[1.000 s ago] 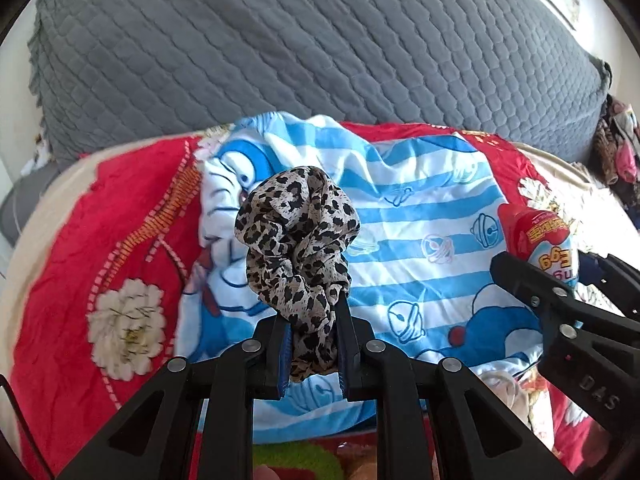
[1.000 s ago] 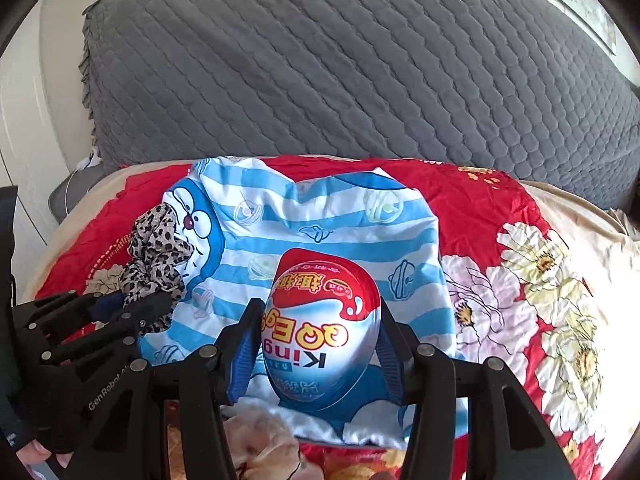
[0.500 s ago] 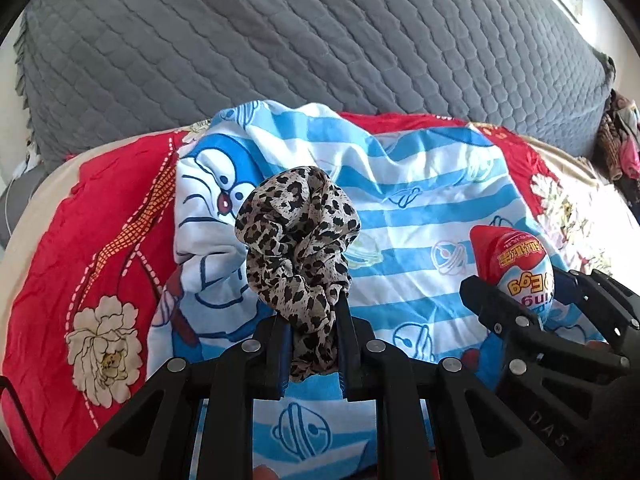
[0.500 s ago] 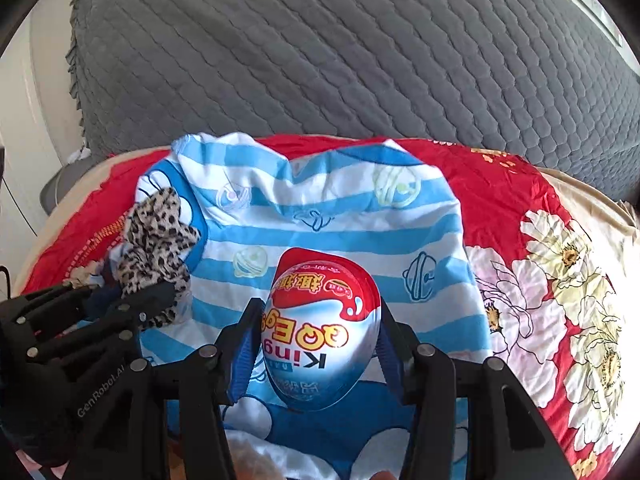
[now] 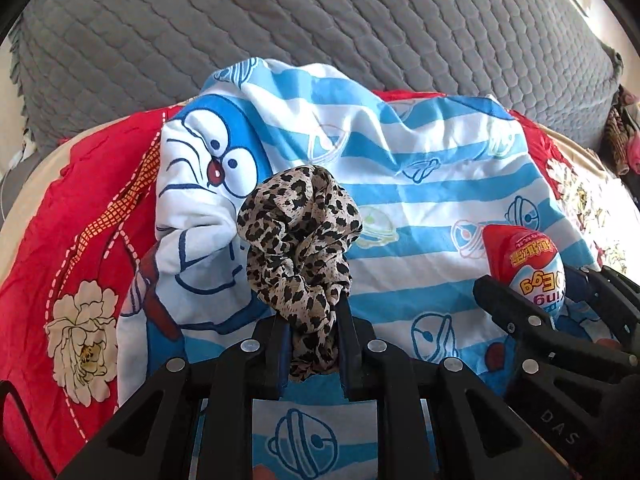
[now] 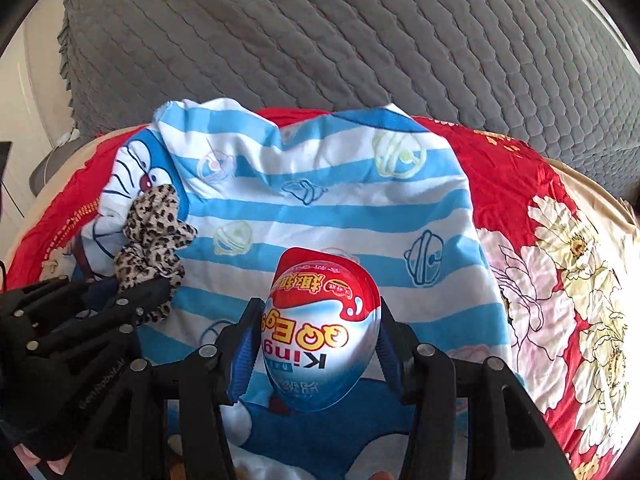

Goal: Organize objects
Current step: 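Carry scrunchie in left gripper over striped shirt while right gripper carries egg there, then lower scrunchie onto shirt, open left gripper while right gripper releases egg on shirt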

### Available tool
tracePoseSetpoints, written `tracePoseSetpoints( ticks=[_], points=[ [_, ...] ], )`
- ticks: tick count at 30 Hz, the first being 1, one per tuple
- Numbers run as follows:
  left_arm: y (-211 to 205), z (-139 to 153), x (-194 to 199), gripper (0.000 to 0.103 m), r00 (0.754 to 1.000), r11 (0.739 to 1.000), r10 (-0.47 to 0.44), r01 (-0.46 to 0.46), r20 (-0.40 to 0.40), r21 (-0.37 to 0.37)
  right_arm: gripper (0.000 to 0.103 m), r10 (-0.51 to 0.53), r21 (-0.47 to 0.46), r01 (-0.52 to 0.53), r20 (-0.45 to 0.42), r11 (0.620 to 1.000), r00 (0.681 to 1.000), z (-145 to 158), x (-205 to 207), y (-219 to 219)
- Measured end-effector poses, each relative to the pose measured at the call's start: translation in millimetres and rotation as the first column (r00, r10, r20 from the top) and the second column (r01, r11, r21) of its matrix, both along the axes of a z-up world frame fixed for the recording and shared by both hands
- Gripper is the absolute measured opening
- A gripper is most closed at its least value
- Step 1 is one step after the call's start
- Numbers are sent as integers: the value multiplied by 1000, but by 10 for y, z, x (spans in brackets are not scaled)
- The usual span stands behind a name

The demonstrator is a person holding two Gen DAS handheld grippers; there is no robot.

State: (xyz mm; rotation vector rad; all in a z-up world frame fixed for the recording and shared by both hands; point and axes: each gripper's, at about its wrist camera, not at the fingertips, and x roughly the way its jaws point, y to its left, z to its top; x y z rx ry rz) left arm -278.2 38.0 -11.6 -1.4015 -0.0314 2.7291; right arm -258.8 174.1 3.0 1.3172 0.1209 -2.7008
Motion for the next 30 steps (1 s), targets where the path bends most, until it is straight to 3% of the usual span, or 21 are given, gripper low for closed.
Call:
tracePoseSetpoints(
  ticks=[14,17,26,30],
  points=[
    [15,-92,-23,27,1000,1000,-8,8,6,-21,53,-12,-25,14,67,1000,998,-136,-83,80],
    [6,-98,-22,44,1000,1000,3,-3,10,-17,54,-15,-17,16,72,1000,997,-151,-65,74],
    [-62,-86,47,59,1000,1000,0,0,22,-11,67,4,-23,-3,63,1000,998,-97,23,54],
    [-63,-49,117,67,1000,999,-19,20,9,-32,78,3,-26,-2,38,1000,999,17,88,40]
  ],
)
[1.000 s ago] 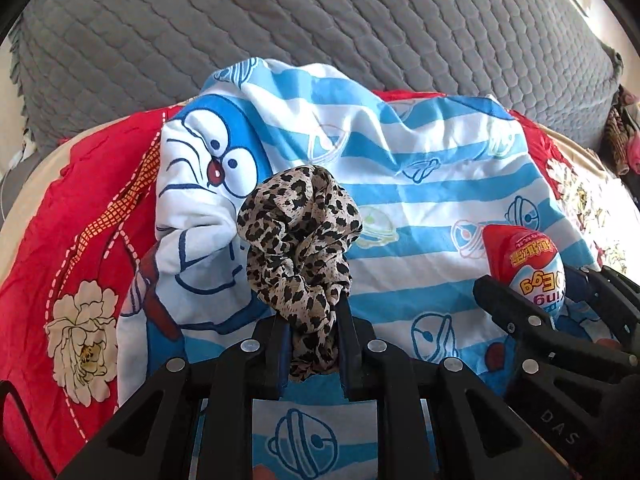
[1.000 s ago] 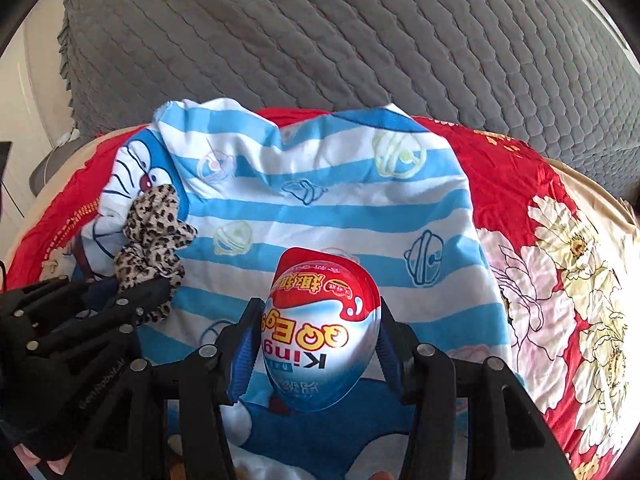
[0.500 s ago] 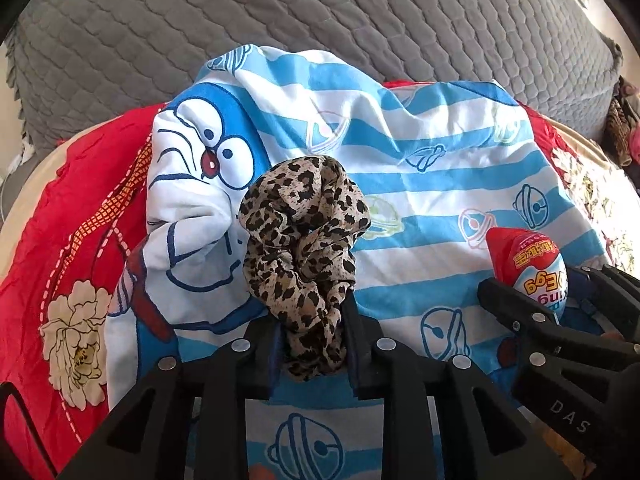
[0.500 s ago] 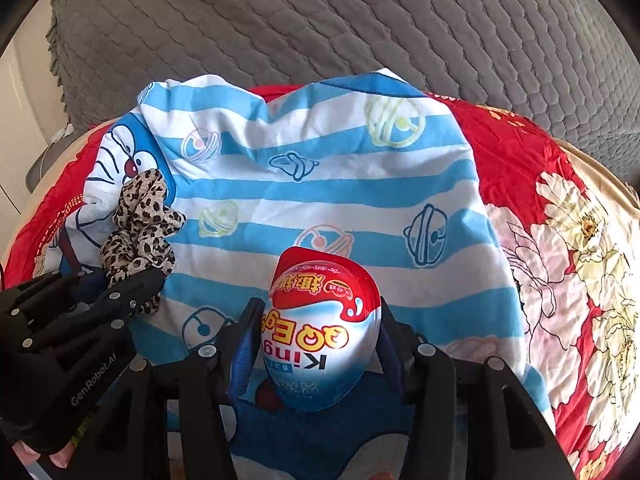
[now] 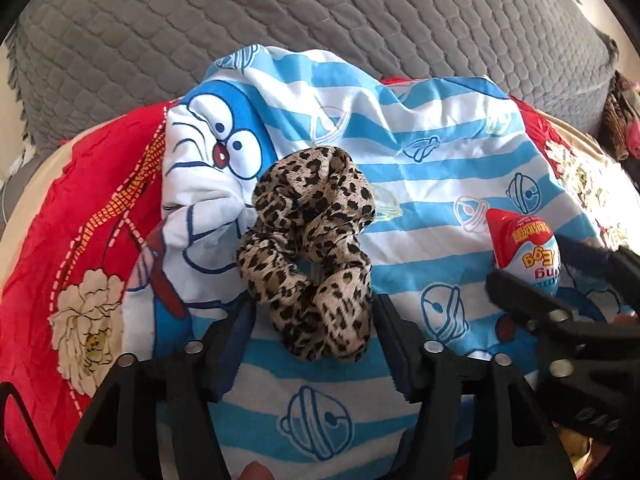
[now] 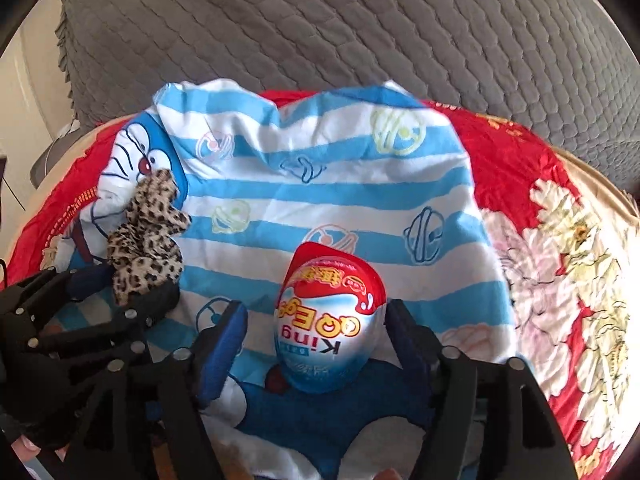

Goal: Organize objects
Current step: 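Lower scrunchie onto shirt, open left gripper while right gripper releases egg on shirt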

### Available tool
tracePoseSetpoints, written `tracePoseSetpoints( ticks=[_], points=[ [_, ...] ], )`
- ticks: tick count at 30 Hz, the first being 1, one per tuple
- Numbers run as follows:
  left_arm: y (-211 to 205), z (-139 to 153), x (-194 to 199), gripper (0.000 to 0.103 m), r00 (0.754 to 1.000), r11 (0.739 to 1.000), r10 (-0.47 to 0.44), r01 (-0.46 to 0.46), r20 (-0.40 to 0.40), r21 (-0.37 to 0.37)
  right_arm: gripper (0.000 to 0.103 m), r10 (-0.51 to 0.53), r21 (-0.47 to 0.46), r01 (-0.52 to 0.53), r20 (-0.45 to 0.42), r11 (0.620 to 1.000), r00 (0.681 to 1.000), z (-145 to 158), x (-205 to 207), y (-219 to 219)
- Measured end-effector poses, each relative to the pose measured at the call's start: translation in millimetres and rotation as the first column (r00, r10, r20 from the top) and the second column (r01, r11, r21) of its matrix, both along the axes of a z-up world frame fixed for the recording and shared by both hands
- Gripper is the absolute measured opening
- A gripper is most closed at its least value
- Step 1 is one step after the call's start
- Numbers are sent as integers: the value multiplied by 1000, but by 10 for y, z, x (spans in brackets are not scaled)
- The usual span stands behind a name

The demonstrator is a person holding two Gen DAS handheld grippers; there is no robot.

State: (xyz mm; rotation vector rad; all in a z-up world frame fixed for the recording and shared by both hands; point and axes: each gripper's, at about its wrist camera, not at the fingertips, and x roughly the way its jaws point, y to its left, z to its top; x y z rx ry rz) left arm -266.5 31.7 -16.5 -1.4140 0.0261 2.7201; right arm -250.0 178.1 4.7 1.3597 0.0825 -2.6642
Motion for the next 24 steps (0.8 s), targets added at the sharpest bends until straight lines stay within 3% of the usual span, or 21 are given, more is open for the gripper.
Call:
tracePoseSetpoints(
  ticks=[7,13,24],
  points=[
    [-172,183,148,74,999,997,36,-35,-18,65,80,1,-42,-2,-23,999,1000,213,67,58],
    [-180,296,243,77,999,999,38,-37,-31,33,85,4,-53,-6,-35,999,999,354,166,71],
    [-287,447,551,79,996,995,74,-71,-48,64,87,7,-53,-11,-76,999,997,555,475,114]
  ],
)
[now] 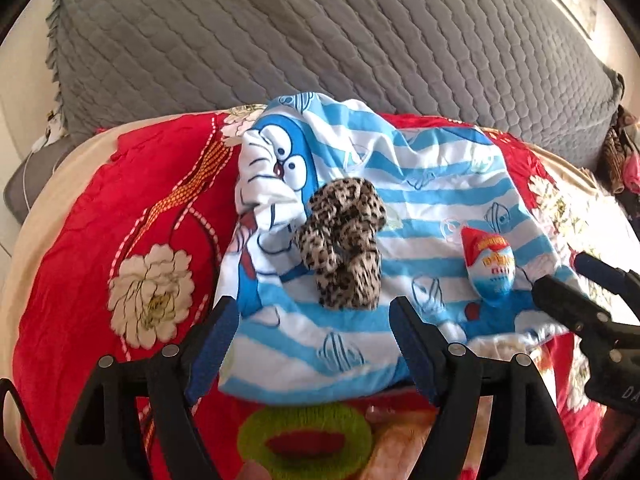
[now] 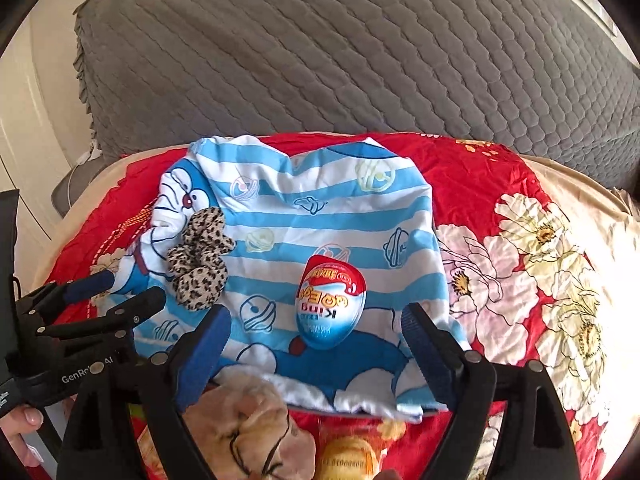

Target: Organize objects

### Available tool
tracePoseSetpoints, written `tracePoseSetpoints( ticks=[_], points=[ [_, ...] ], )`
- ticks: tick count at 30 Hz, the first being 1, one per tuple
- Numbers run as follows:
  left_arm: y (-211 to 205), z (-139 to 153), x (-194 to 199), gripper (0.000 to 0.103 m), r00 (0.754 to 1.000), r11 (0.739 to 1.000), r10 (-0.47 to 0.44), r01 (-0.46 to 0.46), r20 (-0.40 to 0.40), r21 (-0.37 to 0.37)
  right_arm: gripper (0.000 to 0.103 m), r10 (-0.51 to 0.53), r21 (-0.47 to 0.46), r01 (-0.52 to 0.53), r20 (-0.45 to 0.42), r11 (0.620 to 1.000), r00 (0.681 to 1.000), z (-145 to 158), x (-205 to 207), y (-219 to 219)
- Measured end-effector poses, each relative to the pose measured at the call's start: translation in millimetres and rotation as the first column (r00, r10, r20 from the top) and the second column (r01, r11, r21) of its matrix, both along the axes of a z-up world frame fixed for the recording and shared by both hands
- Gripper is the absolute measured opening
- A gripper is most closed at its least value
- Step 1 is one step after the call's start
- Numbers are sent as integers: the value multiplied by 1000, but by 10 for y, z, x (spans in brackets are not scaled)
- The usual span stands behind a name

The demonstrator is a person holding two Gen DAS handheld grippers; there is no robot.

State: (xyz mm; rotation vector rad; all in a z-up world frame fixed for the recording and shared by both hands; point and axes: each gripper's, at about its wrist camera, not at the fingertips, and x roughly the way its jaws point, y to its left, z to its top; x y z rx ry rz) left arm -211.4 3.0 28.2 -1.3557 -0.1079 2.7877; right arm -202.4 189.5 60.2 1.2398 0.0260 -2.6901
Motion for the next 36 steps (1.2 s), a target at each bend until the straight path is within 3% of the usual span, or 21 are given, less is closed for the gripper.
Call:
tracePoseSetpoints(
  ticks=[7,11,21,36],
  points=[
    [-33,144,276,79,1000,999,0,1,-21,51,87,26,2,-26,-33,1000,999,135,331,-37],
    [-13,250,427,79,999,1000,-1,2,-43,22,87,17,-10,-18,-42,1000,999,158,529,-38],
    [-7,404,759,80,999,999,-21,22,-40,33,87,20,-7,-21,-54,1000,998,260,874,-27],
    [-9,579,1110,80,997,999,-37,37,-67,4,90,-5,-21,4,-68,1000,998,467,1145,9]
  ],
)
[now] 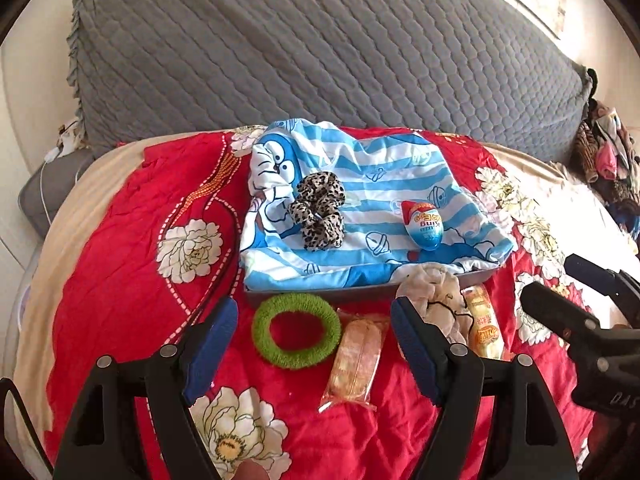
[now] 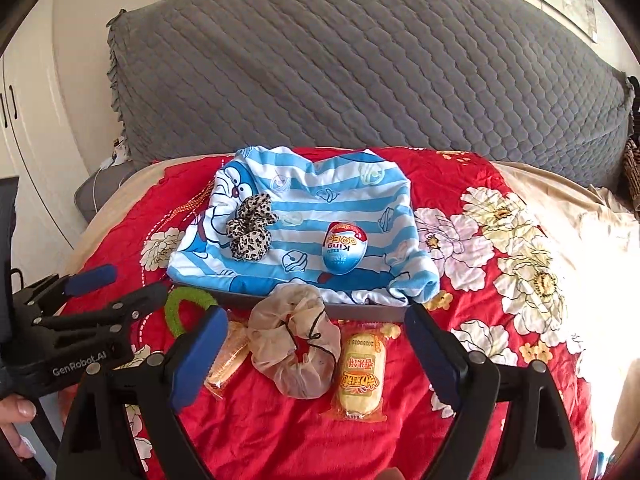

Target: Organize objects

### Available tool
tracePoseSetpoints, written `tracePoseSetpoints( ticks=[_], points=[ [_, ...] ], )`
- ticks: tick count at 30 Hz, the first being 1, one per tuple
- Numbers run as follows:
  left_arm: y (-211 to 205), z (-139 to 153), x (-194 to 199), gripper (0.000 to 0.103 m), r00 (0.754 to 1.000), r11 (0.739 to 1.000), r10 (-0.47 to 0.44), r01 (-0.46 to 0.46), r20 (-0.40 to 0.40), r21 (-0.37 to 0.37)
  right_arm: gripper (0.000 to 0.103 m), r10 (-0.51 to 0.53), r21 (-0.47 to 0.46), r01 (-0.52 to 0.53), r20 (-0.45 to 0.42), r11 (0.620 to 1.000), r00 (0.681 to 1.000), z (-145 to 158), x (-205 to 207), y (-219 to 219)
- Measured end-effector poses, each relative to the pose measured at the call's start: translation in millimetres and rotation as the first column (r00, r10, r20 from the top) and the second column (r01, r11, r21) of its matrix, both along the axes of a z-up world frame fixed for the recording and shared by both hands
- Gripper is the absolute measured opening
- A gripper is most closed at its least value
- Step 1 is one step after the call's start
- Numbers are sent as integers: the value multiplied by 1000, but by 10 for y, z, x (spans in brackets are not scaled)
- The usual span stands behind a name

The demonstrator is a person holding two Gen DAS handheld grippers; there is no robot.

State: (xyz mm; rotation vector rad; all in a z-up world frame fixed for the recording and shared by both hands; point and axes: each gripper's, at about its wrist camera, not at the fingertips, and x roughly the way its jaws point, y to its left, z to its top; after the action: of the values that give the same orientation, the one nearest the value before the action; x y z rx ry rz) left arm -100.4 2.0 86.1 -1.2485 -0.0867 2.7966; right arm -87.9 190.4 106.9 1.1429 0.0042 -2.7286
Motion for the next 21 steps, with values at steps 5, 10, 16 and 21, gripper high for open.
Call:
tracePoseSetpoints(
  ticks=[5,10,16,21],
  points=[
    [-41,90,104,80,1000,1000,8,-8,-14,6,90,1,-2,-1,-12,1000,1000,78,102,-2],
    [-9,191,196,80,1000,1000,-11,11,-29,-6,92,2,-24,-3,-15,1000,1000,137,202,-9],
    [31,272,303,80,999,999,-26,24,-47,-31,92,4,-14,-5,-29,1000,1000,206,313,-31],
    [38,296,360,80,999,999,-26,24,-48,-24,92,0,-14,-1,-29,1000,1000,239,363,-2]
  ],
)
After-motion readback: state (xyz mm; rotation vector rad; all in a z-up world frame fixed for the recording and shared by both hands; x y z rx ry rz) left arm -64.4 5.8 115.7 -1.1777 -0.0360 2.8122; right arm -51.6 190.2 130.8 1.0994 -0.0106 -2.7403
